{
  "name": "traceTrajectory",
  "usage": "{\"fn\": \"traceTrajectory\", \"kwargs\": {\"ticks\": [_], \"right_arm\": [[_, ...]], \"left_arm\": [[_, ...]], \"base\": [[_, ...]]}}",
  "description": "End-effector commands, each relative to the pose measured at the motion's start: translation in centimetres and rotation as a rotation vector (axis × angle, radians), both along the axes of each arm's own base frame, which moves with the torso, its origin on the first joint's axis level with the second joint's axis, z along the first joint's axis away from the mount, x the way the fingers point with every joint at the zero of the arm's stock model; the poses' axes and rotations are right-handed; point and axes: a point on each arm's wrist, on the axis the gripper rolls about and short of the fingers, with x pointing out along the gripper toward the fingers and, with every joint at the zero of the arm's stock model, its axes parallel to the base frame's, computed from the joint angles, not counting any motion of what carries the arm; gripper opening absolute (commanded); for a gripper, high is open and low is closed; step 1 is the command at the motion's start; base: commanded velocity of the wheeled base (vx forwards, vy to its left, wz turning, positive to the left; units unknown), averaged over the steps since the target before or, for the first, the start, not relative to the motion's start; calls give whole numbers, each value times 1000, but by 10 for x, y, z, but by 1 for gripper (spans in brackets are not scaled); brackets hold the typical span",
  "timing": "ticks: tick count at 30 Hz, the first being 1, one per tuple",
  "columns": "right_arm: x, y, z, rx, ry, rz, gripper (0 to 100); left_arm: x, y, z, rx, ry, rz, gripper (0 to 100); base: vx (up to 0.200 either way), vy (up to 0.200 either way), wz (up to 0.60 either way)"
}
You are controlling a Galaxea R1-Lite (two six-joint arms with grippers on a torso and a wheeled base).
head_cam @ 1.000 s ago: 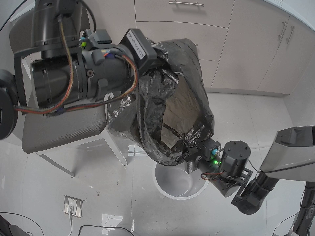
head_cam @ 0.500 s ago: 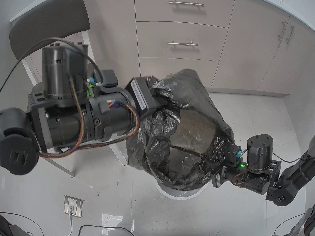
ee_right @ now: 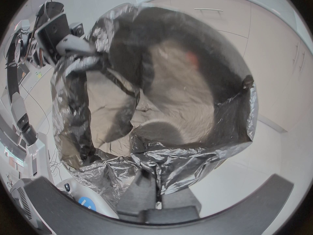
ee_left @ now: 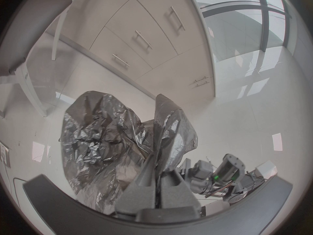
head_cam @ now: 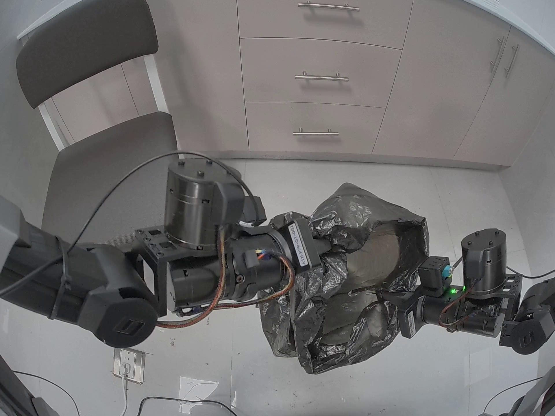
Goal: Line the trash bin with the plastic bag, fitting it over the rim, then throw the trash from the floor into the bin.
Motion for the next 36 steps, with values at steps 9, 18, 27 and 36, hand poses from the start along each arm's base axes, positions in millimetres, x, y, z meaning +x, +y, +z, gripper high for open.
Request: {"fn": "traceTrajectory", "kwargs": {"ticks": [9,18,27,36], "right_arm": [[-6,-12,23,42,-81,-31,0],[-15,-18,29,-6,-71,-20,0],[-16,-29,38,-36,-97,-41,0],[-24,-39,53,-22,-149,-55,0]], "left_arm": [[-8,-6,-1,-1,3,-32,0],[-17,-10,-6,12,15,-58,0],[-20,-7,4,-10,-5,-59,0],[-20,-6,5,-13,-6,-57,0]], "base": [[0,0,0],[0,0,0],[0,0,0],[0,0,0]]}}
